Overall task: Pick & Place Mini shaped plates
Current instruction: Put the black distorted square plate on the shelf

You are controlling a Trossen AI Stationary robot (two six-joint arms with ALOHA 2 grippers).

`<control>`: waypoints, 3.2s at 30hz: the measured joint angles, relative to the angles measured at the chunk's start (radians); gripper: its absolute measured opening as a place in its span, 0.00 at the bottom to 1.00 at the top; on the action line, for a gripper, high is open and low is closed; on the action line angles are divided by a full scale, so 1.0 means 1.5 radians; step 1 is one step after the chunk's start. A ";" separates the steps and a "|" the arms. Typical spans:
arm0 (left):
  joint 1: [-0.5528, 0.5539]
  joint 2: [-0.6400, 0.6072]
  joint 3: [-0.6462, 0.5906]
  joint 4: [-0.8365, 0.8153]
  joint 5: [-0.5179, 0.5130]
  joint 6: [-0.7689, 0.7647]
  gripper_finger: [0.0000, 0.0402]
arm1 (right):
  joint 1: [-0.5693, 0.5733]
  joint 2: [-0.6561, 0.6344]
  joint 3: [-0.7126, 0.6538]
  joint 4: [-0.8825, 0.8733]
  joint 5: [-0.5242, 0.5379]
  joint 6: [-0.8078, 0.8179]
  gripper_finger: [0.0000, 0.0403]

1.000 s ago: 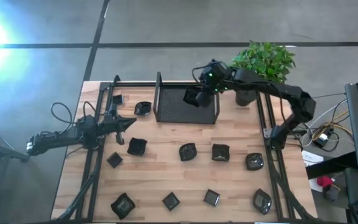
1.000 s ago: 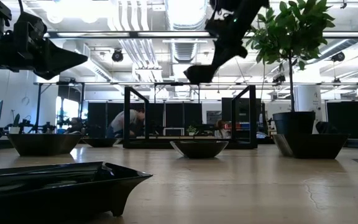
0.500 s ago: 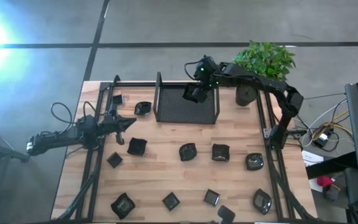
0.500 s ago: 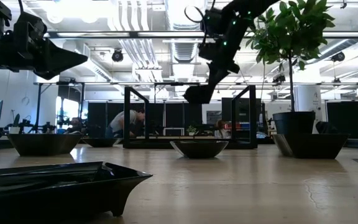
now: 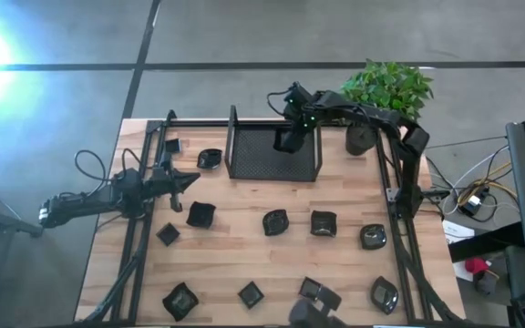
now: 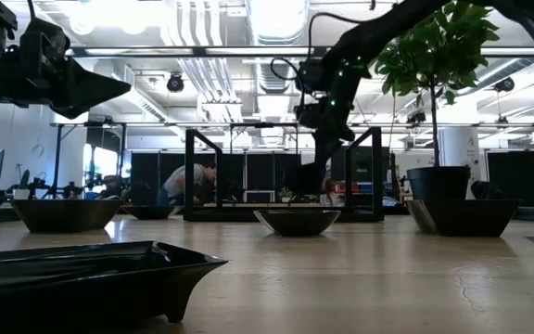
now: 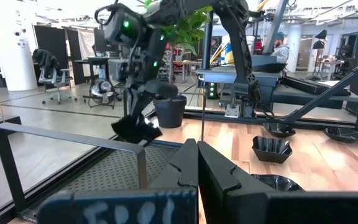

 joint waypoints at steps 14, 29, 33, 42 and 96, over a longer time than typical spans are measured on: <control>-0.001 0.000 0.000 -0.008 0.000 0.000 0.00 | -0.010 0.029 0.000 0.007 0.080 -0.009 0.02; 0.000 0.000 0.000 -0.013 0.001 0.004 0.00 | 0.004 -0.039 -0.001 0.039 0.056 -0.090 0.02; 0.000 0.000 0.000 -0.013 0.001 0.004 0.00 | 0.002 -0.027 -0.001 0.034 0.036 -0.175 0.02; 0.000 0.000 0.000 -0.014 0.001 0.004 0.00 | -0.027 -0.005 -0.001 0.034 -0.007 -0.239 0.02; 0.000 0.000 0.000 -0.018 0.003 0.004 0.00 | -0.047 0.056 -0.003 0.029 0.083 -0.254 0.06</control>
